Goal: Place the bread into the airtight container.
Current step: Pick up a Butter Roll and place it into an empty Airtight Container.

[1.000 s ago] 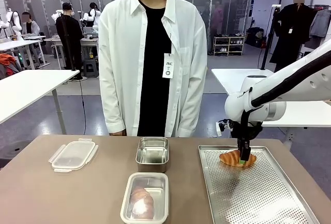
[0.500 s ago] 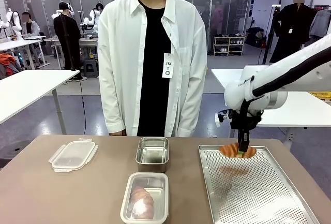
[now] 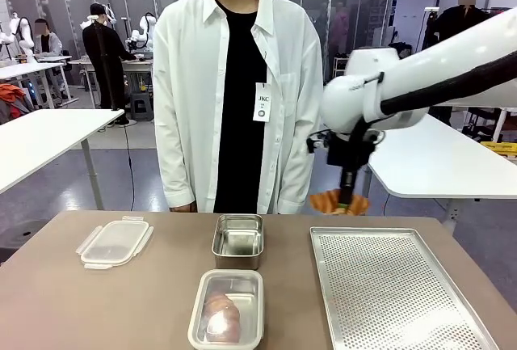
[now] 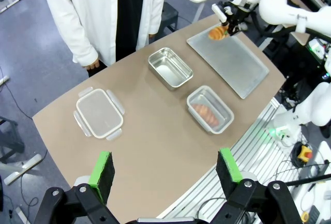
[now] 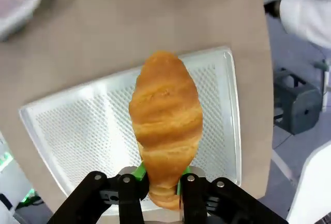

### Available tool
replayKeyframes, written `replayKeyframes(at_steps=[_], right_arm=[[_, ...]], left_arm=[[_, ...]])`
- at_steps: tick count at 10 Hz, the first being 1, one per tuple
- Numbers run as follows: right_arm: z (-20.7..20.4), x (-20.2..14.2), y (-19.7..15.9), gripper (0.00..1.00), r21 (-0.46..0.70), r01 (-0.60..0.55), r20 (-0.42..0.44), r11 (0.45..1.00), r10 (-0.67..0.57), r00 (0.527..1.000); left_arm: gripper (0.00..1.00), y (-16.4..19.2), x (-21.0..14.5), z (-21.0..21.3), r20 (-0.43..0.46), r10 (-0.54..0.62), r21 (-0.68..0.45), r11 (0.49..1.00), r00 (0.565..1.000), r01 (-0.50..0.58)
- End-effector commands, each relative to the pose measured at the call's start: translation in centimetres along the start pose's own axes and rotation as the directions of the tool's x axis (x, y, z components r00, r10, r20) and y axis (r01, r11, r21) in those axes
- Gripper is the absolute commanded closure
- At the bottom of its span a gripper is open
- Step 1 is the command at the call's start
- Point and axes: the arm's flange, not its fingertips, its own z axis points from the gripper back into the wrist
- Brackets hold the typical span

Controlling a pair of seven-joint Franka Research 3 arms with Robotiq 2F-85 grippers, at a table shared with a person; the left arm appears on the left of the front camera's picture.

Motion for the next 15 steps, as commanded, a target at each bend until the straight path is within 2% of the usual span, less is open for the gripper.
replayKeyframes(at_steps=[1,4,7,9,10,15], right_arm=[[-0.5,5.1,2.1,1.00,0.007,0.037,0.020,0.999,-0.037,0.999],[-1.9,14.0,7.2,1.00,-0.007,0.020,0.034,1.000,-0.020,0.999],[-3.1,18.4,9.0,1.00,0.009,-0.014,0.027,1.000,0.014,1.000],[-3.6,19.3,9.1,1.00,0.019,-0.022,0.016,1.000,0.021,1.000],[-3.8,18.6,10.0,1.00,0.025,-0.048,0.039,0.999,0.047,0.998],[-3.8,18.6,10.0,1.00,0.025,-0.048,0.039,0.999,0.047,0.998]], left_arm=[[0.00,-0.1,0.0,0.0,0.002,-0.008,-0.007,1.000,1.000,0.008],[0.00,-0.1,0.0,0.0,0.002,-0.008,-0.007,1.000,1.000,0.008],[0.00,-0.1,0.0,0.0,0.002,-0.008,-0.007,1.000,1.000,0.008],[0.00,-0.1,0.0,0.0,0.002,-0.008,-0.007,1.000,1.000,0.008],[0.00,-0.1,0.0,0.0,0.002,-0.008,-0.007,1.000,1.000,0.008],[0.00,-0.1,0.0,0.0,0.002,-0.008,-0.007,1.000,1.000,0.008]])
